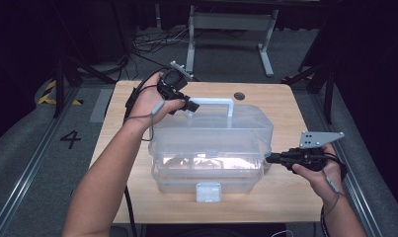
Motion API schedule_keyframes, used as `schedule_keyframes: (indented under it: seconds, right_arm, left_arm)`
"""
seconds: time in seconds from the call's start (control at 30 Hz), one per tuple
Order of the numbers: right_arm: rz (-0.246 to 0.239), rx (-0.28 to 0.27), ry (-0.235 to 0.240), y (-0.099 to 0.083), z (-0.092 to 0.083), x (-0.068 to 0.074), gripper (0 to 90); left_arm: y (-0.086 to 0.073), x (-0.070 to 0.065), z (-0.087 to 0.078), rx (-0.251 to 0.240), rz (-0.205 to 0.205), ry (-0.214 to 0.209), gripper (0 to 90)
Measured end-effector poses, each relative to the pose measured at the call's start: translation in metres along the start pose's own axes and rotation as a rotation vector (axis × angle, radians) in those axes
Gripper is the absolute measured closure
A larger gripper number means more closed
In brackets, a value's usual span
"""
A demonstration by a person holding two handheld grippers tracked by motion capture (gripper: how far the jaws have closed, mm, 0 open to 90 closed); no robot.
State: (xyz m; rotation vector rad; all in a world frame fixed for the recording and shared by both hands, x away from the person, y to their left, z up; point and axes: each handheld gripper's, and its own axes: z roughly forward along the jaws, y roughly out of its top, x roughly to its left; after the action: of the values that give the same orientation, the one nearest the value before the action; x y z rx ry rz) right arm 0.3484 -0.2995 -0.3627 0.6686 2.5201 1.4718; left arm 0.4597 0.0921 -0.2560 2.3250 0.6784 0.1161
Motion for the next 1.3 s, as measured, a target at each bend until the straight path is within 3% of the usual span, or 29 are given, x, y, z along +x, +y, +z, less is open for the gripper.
schedule_keyframes:
  seconds: [0.23, 0.27, 0.37, 0.43, 0.47, 0.7, 0.8, 0.87, 0.93, 1.3]
  right_arm:
    - [-0.003, -0.028, -0.007, -0.001, 0.001, -0.001, 90.0]
    - [-0.003, -0.025, -0.011, -0.001, 0.002, -0.001, 90.0]
    - [-0.007, -0.023, -0.019, -0.001, 0.001, -0.001, 90.0]
    - [-0.008, -0.023, -0.021, 0.0, 0.001, 0.0, 90.0]
    - [-0.01, -0.026, -0.025, 0.0, 0.002, 0.0, 90.0]
    - [-0.021, -0.031, -0.016, 0.003, 0.006, 0.001, 90.0]
    - [-0.028, -0.045, -0.014, 0.004, 0.008, 0.001, 90.0]
    - [-0.027, -0.05, -0.011, 0.005, 0.008, 0.0, 90.0]
    - [-0.029, -0.063, -0.016, 0.006, 0.008, 0.0, 90.0]
    - [-0.039, -0.095, -0.033, 0.012, 0.01, -0.001, 90.0]
  left_arm:
    - [-0.003, -0.001, 0.0, -0.014, 0.004, -0.003, 72.0]
    - [-0.004, -0.002, 0.0, -0.019, 0.028, 0.011, 71.0]
    - [-0.005, -0.007, -0.001, -0.029, 0.062, 0.019, 57.0]
    - [-0.005, -0.008, -0.001, -0.028, 0.069, 0.027, 52.4]
    - [-0.006, -0.011, -0.003, -0.034, 0.088, 0.05, 49.8]
    - [-0.012, -0.014, -0.015, -0.087, 0.074, 0.066, 45.0]
    - [-0.019, -0.014, -0.029, -0.142, 0.055, 0.095, 44.5]
    - [-0.021, -0.014, -0.031, -0.152, 0.055, 0.103, 45.7]
    - [-0.028, -0.015, -0.04, -0.213, 0.035, 0.13, 48.1]
    - [-0.049, -0.016, -0.066, -0.267, -0.012, 0.165, 49.1]
